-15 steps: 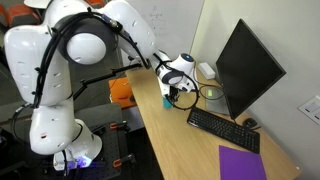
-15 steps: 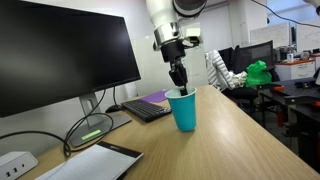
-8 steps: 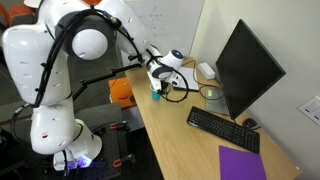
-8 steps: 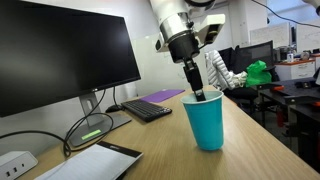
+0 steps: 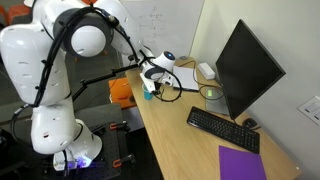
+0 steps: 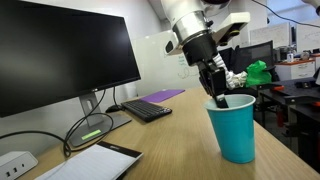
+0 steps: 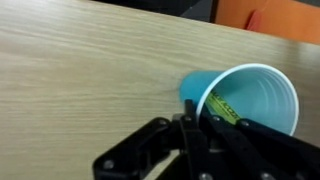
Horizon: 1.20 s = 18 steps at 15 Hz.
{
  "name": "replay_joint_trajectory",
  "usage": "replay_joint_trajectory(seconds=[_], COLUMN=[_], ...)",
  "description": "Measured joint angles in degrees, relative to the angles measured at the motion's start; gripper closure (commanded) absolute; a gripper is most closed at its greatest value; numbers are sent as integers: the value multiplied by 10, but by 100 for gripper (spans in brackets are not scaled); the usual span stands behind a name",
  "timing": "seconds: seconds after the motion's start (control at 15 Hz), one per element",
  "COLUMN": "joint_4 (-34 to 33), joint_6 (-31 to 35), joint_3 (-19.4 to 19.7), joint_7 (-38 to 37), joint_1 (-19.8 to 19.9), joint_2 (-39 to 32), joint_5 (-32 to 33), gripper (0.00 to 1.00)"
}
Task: Move the blue cup to the front left side of the desk
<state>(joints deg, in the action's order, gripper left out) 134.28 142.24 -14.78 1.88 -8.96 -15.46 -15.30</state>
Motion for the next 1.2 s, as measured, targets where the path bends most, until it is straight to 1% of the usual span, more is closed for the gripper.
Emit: replay_joint_trajectory(seconds=[0.13, 0.27, 0.4, 0.53, 0.6, 0.87, 1.07, 1.2], joint_4=[10, 19, 31, 49, 60, 99, 104, 102], joint_6=[7, 6, 2, 0, -2, -37, -90, -131], joint_3=[-8, -22, -29, -26, -21, 17, 39, 42], joint_7=[21, 68, 96, 100, 99, 65, 32, 32], joint_1=[-1, 0, 1, 1, 1, 1, 2, 0], joint_2=[9, 28, 64, 115, 145, 271, 340, 369], joint_5=[-5, -40, -71, -80, -79, -38, 3, 10], gripper=[46, 31, 18, 3, 0, 0, 0, 0])
